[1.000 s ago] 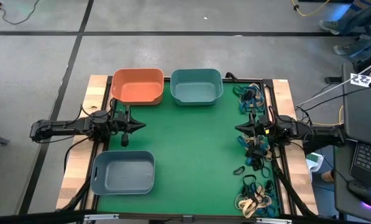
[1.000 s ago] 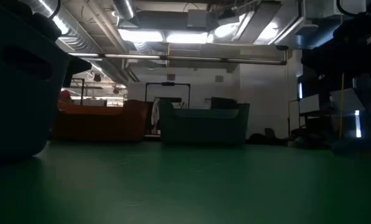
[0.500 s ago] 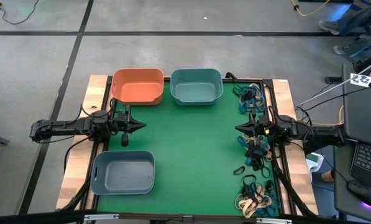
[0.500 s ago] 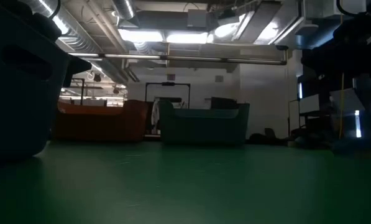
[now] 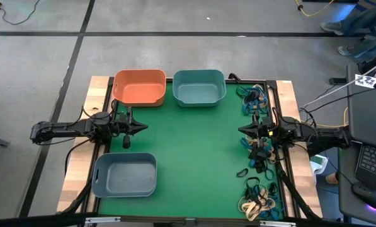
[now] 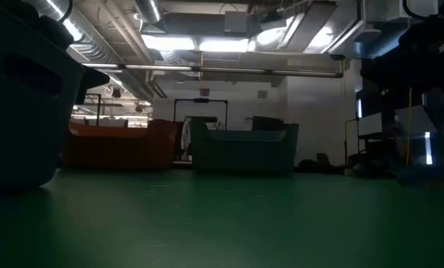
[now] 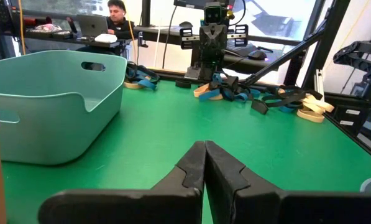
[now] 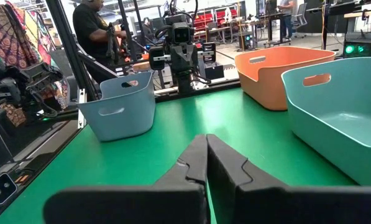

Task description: Sort rubber bands into baskets

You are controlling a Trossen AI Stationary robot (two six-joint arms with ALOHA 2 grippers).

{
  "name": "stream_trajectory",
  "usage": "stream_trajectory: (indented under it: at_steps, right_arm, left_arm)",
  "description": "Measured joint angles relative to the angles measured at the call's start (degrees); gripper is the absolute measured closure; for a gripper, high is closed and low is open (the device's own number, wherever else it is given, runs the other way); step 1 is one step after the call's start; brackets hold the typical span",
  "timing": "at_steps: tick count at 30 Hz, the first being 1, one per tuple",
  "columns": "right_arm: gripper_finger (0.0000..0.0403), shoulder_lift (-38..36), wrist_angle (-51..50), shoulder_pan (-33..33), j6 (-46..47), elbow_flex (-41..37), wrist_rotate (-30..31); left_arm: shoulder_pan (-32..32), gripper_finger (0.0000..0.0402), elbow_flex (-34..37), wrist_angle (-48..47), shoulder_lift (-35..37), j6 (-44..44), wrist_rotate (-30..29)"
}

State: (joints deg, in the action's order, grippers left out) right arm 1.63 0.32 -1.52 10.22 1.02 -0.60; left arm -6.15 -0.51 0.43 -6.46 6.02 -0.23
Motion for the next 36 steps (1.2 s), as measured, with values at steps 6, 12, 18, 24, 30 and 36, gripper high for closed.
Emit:
stream_trajectory:
  at_steps: [6, 12, 18, 24, 30, 36]
  right_arm:
    - [0.0395, 0.00, 0.02, 0.01, 0.00, 0.01, -0.02]
    - [0.0395, 0.00, 0.00, 0.00, 0.00, 0.02, -0.02]
    - [0.0395, 0.00, 0.00, 0.02, 0.00, 0.00, 0.00]
    - [0.0395, 0.00, 0.15, 0.01, -0.01, 0.00, 1.83]
    - [0.0395, 0.00, 0.13, 0.00, 0.00, 0.00, 1.58]
    - [0.0395, 0.00, 0.00, 0.00, -0.01, 0.00, 0.36]
  left_arm:
    - [0.02, 0.0398, -0.02, 0.00, 0.00, 0.00, 0.00]
    - [0.02, 0.0398, -0.01, -0.01, -0.01, -0.01, 0.00]
    - [0.00, 0.0398, -0.02, -0.01, 0.00, -0.02, 0.01]
    - [0.02, 0.0398, -0.02, 0.00, 0.00, -0.02, 0.00]
    - [0.02, 0.0398, -0.01, 0.00, -0.01, 0.00, 0.00]
    - [0.02, 0.0398, -0.02, -0.02, 0.00, -0.02, 0.00]
